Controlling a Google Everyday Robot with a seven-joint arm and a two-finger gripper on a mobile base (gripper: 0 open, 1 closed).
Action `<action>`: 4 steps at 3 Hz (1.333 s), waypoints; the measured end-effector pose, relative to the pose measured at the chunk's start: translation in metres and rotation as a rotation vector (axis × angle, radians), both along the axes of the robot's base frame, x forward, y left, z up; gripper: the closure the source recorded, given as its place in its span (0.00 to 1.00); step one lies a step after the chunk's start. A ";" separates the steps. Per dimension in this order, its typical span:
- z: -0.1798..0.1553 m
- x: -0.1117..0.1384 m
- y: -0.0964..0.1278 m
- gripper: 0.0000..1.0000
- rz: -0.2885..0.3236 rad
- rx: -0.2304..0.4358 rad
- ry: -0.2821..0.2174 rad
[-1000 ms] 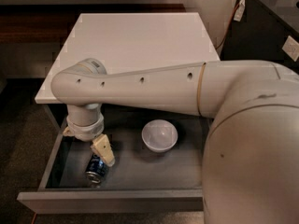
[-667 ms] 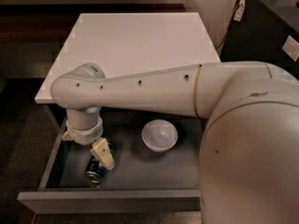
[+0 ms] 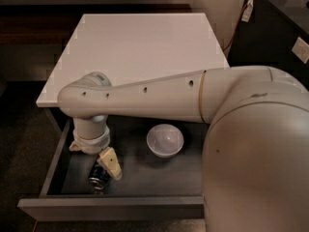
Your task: Pick pepsi can from top drawer and place on counter
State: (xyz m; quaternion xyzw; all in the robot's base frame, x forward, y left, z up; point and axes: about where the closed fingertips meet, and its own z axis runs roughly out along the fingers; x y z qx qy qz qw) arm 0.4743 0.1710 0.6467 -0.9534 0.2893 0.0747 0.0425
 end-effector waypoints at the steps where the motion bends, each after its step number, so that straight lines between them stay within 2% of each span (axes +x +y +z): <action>1: -0.007 -0.002 -0.004 0.00 -0.007 -0.011 0.015; 3: -0.022 -0.001 -0.009 0.48 -0.017 -0.039 0.039; 4: -0.012 0.003 -0.015 0.72 -0.043 -0.042 0.036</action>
Offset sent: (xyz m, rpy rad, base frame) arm -0.0023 -0.0097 -0.0263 -0.0380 0.0496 -0.0209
